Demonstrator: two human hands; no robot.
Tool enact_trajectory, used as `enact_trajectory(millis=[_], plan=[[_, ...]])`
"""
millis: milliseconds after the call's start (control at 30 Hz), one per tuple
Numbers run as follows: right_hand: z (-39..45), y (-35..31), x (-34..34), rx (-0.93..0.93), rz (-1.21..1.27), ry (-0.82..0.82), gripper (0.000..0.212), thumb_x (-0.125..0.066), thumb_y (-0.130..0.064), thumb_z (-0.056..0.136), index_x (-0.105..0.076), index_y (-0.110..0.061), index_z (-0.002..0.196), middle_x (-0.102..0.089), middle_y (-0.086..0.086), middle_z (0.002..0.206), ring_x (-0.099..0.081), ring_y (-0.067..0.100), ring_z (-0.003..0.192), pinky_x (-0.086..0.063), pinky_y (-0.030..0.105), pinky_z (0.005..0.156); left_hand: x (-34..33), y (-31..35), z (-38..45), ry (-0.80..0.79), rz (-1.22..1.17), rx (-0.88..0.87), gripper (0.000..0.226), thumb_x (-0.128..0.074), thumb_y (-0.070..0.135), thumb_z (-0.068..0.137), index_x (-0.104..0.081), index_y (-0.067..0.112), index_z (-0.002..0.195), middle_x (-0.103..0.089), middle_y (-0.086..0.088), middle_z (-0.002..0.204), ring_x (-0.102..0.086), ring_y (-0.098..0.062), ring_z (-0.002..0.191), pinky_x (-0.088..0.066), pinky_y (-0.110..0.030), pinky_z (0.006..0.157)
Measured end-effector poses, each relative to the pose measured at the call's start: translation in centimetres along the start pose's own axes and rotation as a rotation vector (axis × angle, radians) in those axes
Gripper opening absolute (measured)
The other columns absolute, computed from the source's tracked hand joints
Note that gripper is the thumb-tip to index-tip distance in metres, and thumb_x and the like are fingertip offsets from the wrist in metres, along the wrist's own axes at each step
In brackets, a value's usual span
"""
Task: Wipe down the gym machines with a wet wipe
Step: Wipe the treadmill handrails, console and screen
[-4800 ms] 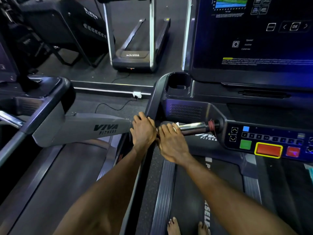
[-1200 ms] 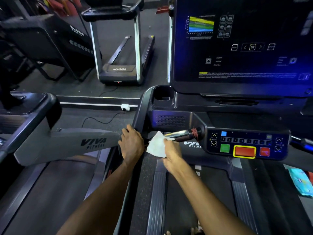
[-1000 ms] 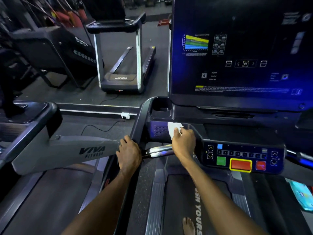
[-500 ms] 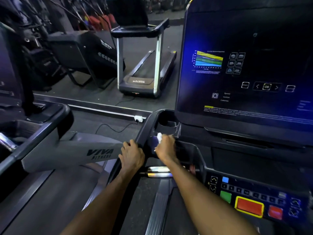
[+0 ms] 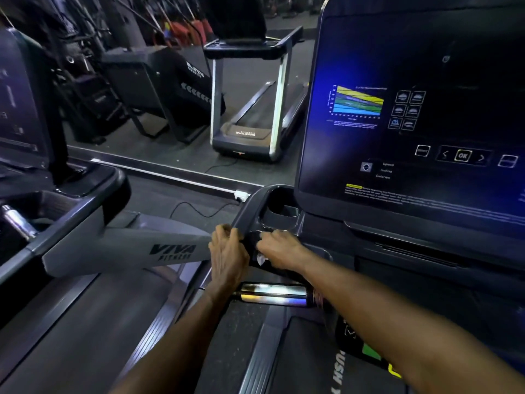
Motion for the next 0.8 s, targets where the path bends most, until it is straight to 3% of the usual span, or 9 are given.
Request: enact_trajectory(millis=[133,233,400,500,600,700,800], plan=[[-1.0,2.5,1.8,-0.062,-0.036,0.031,0.033,-0.058,-0.006,0.093,-0.060,-0.010,0.125,-0.051,0.013,0.124,-0.059,0.036,0.112,-0.051,0.046,0.080,-0.5,2.7,-0.1,0.031,-0.130,-0.155,0.012,-0.062,0.000,0.081,-0.059,0.006,0.091,-0.048,-0.011,0.108,-0.049,-0.025,0.086,-0.049,-0.039,0.068],[-2.4,3.3,0.0,-0.051,-0.091,-0.134,0.029,-0.058,-0.006,0.093,-0.062,-0.008,0.121,-0.057,0.013,0.123,-0.062,0.036,0.110,-0.050,0.041,0.076,-1.8,3.5,0.1,-0.029,-0.141,-0.184,0.013,-0.061,-0.001,0.080,-0.058,0.008,0.089,-0.048,-0.008,0.105,-0.048,-0.023,0.082,-0.049,-0.039,0.062],[-4.9,5.4,0.3,-0.181,0.008,-0.189,0.028,-0.057,-0.002,0.093,-0.062,-0.006,0.120,-0.056,0.015,0.123,-0.061,0.037,0.112,-0.049,0.041,0.080,-2.9,5.4,-0.4,-0.101,-0.246,-0.233,0.020,-0.054,-0.005,0.079,-0.060,0.011,0.090,-0.046,0.001,0.102,-0.051,-0.021,0.079,-0.050,-0.040,0.064],[-7.4,6.2,-0.3,-0.241,0.153,-0.318,0.032,-0.056,-0.001,0.092,-0.064,-0.009,0.121,-0.055,0.015,0.129,-0.059,0.034,0.112,-0.043,0.032,0.075,-3.7,6.3,-1.0,-0.168,-0.333,-0.230,0.025,-0.050,-0.006,0.079,-0.060,0.013,0.091,-0.045,0.005,0.104,-0.055,-0.019,0.078,-0.052,-0.041,0.068],[-8.9,8.4,0.9,-0.319,0.255,-0.259,0.038,-0.060,0.004,0.083,-0.069,-0.013,0.115,-0.063,0.012,0.122,-0.064,0.029,0.103,-0.046,0.027,0.072,-3.7,7.4,-1.6,-0.183,-0.395,-0.252,0.028,-0.048,-0.008,0.080,-0.061,0.014,0.094,-0.049,0.003,0.107,-0.056,-0.021,0.081,-0.052,-0.039,0.069],[-10.5,9.9,2.0,-0.366,0.233,-0.125,0.010,-0.061,-0.002,0.082,-0.070,-0.005,0.085,-0.067,0.012,0.092,-0.064,0.029,0.088,-0.053,0.033,0.077,-3.6,8.0,-2.3,-0.173,-0.490,-0.267,0.033,-0.040,-0.007,0.075,-0.060,0.014,0.091,-0.048,0.005,0.102,-0.057,-0.022,0.081,-0.052,-0.041,0.066],[-12.8,9.0,0.5,-0.398,0.212,-0.027,0.020,-0.053,0.001,0.082,-0.070,-0.002,0.091,-0.054,0.012,0.109,-0.054,0.029,0.102,-0.045,0.035,0.093,-4.4,8.7,-3.0,-0.174,-0.502,-0.294,0.036,-0.036,0.000,0.069,-0.061,0.014,0.089,-0.044,0.007,0.098,-0.054,-0.020,0.077,-0.052,-0.043,0.070]])
Point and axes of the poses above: each hand's wrist, its own z-axis towards the middle knuckle, its own x-axis out of the back of the hand, y = z × x, the point moved 9 cm from there along z, towards the middle knuckle
